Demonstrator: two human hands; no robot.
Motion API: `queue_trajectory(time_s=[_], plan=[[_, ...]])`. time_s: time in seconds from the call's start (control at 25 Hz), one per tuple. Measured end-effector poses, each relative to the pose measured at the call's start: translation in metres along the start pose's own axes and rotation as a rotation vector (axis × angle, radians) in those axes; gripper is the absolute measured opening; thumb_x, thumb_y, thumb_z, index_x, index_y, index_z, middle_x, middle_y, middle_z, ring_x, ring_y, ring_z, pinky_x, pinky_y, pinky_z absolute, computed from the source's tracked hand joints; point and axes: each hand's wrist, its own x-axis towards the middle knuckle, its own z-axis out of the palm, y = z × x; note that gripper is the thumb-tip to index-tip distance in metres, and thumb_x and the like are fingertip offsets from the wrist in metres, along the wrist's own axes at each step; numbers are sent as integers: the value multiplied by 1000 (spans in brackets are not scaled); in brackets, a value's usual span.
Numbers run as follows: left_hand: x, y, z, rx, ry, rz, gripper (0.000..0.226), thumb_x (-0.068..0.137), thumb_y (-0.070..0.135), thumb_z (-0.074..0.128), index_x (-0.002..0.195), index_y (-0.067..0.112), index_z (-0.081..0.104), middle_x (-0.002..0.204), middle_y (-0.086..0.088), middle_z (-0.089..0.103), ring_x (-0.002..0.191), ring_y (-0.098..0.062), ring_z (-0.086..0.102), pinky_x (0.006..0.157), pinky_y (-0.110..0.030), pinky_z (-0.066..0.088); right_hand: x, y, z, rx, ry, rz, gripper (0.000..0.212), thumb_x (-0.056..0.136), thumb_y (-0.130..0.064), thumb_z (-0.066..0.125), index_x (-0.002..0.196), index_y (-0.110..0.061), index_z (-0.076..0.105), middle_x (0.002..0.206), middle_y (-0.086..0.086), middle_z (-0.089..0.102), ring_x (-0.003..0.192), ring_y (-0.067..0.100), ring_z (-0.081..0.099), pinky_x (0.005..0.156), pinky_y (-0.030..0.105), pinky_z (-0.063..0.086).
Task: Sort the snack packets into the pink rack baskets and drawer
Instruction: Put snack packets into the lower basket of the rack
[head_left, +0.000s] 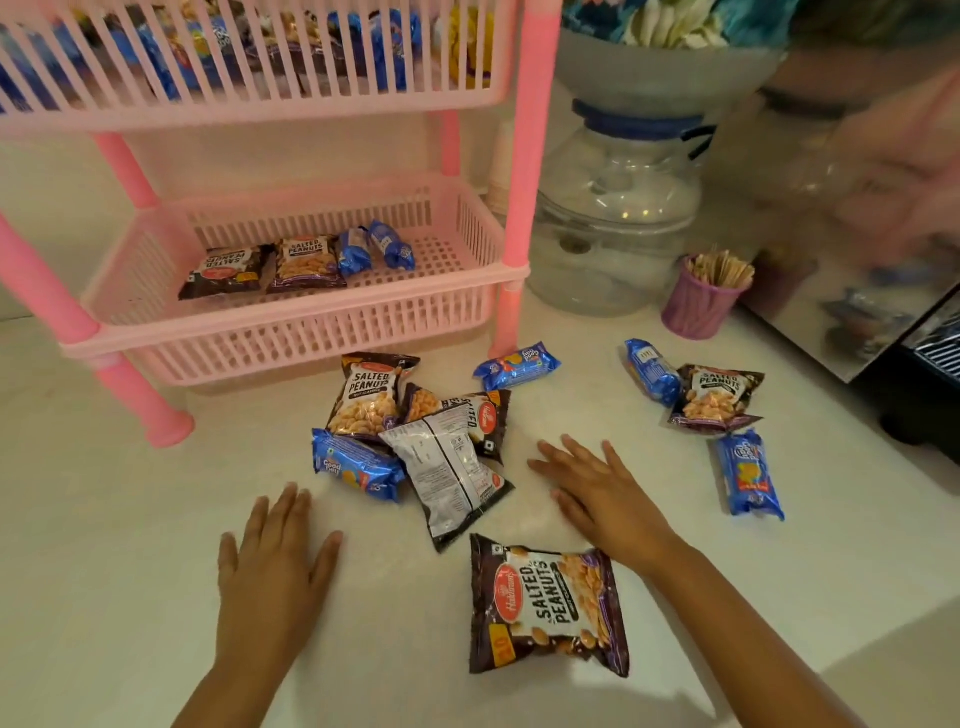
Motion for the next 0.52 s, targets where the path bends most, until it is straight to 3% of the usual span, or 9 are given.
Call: queue_trajectory(time_s=[0.2,0.36,0.44,0.52], plan=[[-1,0,-1,-39,-3,-3,57,89,41,46,140,16,35,152,-3,31,142,-25,22,113,-52,19,-1,-6,-5,72,57,83,42,96,-34,38,137,-36,38,154,-9,24,145,13,14,118,42,3],[-12,14,-8,-221,152,55,53,84,29,61,129,6,48,142,-16,43,132,-35,38,105,-57,34,-1,23,-34,-169,383,479,49,90,-30,49,138,-27,37,153,5,28,142,25,22,113,55,13],[-19,31,-10,-229,235,164,53,81,35,57,124,5,51,133,-17,52,121,-35,50,94,-53,44,0,48,-56,-223,393,696,58,87,-30,56,140,-24,33,153,12,23,142,32,17,111,61,12],[-25,54,-13,-347,220,146,37,83,30,62,114,12,55,118,-10,58,103,-28,59,83,-40,50,2,68,-70,-213,279,861,68,85,-41,57,144,-24,26,156,13,14,143,34,9,111,62,6]])
